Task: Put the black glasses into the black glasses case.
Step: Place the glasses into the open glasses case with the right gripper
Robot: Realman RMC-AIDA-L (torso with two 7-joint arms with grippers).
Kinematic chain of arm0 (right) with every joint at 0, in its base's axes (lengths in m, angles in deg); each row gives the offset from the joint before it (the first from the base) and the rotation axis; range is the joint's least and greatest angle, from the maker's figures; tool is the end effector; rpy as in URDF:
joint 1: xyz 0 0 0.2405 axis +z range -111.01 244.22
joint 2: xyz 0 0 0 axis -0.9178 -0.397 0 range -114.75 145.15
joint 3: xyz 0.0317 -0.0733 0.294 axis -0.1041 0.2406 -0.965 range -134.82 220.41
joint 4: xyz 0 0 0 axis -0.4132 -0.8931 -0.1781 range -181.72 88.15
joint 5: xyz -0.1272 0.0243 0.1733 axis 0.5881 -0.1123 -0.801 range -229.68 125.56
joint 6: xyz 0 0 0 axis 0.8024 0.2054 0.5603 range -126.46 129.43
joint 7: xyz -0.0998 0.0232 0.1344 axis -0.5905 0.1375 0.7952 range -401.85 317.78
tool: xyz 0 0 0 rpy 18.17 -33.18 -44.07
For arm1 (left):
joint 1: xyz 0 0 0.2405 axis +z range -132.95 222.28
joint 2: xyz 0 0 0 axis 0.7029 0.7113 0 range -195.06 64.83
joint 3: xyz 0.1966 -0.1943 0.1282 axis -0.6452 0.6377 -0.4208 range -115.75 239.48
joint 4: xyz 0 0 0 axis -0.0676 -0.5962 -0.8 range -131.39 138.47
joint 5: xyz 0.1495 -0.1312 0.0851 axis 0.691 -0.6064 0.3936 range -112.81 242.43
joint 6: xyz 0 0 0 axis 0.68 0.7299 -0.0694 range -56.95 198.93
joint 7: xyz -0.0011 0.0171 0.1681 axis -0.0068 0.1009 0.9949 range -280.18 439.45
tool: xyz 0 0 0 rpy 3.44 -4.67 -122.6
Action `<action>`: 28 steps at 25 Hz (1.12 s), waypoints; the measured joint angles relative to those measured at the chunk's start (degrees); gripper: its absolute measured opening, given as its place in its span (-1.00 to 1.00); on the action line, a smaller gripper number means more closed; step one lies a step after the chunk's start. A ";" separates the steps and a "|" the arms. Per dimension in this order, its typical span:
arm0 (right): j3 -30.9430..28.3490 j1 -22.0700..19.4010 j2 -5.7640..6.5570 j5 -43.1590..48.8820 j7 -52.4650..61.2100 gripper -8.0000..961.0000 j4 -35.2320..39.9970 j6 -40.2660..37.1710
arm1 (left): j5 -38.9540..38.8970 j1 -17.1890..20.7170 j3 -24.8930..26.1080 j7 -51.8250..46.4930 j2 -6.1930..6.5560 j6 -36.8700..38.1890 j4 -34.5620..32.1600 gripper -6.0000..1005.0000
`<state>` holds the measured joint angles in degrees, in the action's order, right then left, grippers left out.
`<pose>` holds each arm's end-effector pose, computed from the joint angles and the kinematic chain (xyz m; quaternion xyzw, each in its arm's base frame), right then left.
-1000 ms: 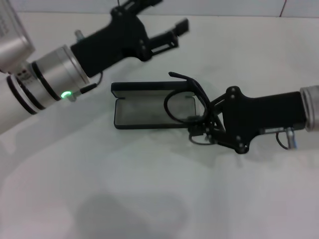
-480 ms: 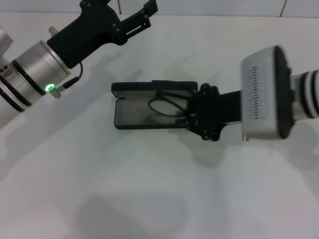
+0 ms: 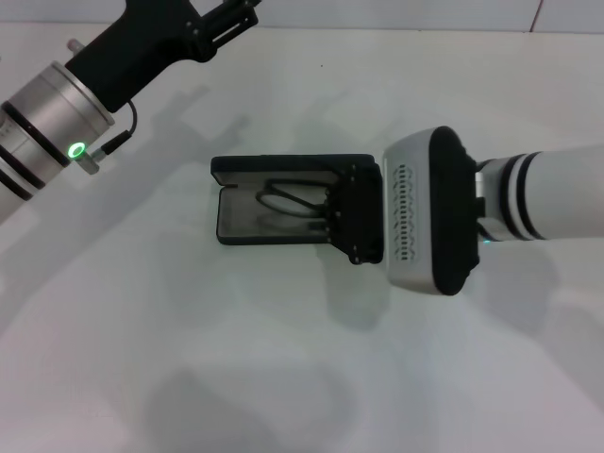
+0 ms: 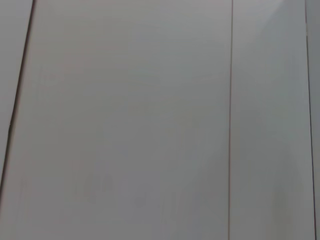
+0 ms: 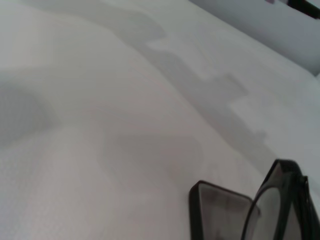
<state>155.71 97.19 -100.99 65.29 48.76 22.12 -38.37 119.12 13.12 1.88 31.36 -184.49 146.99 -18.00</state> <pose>0.1648 0.3802 -0.1555 -0.9593 -0.2077 -0.0218 0.1900 -0.2502 0.4180 -0.0296 -0.8045 -0.1421 -0.4537 0.3561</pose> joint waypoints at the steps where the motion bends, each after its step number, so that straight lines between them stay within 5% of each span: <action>1: 0.84 0.00 0.00 0.12 0.01 -0.74 -0.06 1.44 | 0.00 -0.02 0.00 -0.02 0.00 -0.14 -0.05 0.78; 28: 6.50 7.90 0.00 3.42 5.27 -0.71 -7.06 7.59 | 0.39 -1.24 -0.04 -0.78 -0.07 -1.81 -0.11 0.78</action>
<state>162.21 105.08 -100.99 68.71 54.03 15.06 -30.79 119.51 11.88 1.84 30.59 -184.56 145.17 -18.11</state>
